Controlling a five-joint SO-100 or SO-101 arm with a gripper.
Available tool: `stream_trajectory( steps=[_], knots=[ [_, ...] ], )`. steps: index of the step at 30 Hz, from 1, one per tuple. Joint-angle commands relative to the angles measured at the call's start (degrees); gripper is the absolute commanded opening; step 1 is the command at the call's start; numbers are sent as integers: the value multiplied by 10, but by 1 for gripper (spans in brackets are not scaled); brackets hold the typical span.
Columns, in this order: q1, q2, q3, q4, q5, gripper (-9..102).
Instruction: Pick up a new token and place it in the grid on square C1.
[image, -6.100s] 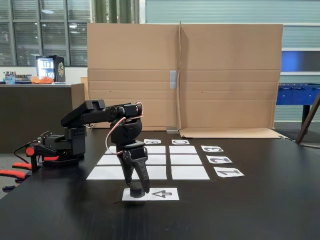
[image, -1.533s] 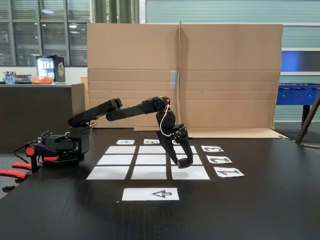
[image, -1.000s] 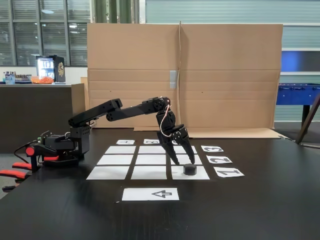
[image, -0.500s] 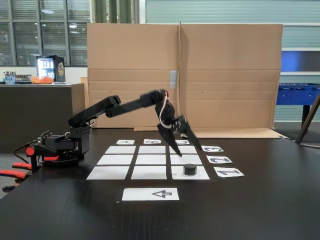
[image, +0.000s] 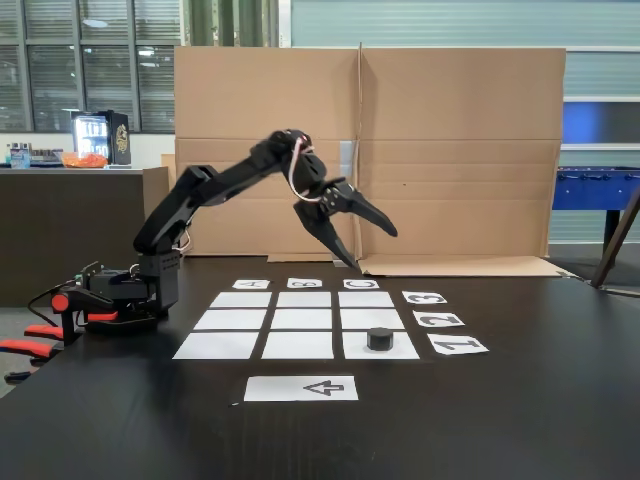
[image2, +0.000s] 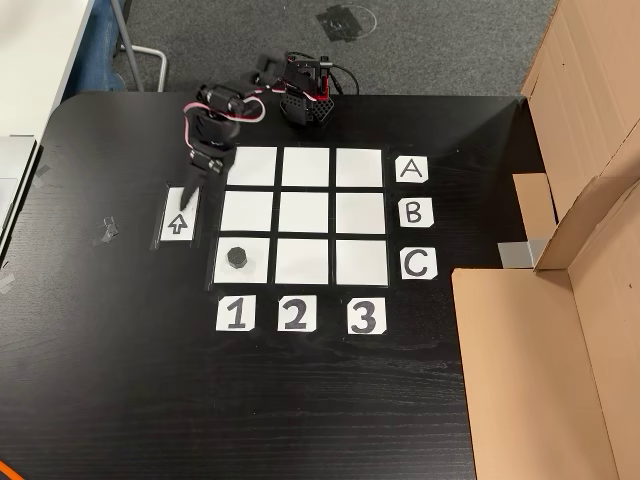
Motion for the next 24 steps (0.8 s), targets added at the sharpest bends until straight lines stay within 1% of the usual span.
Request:
stream_trajectory(
  steps=[1,11,16,19,24],
  knots=[
    [40,75,18,-19,-18,41],
    [157,214,140,-92,-50,42],
    [223,281,244,-147,-63,42],
    [264,325,330,-201,-64,42],
    [323,407,497,-330,-64,42]
  ],
)
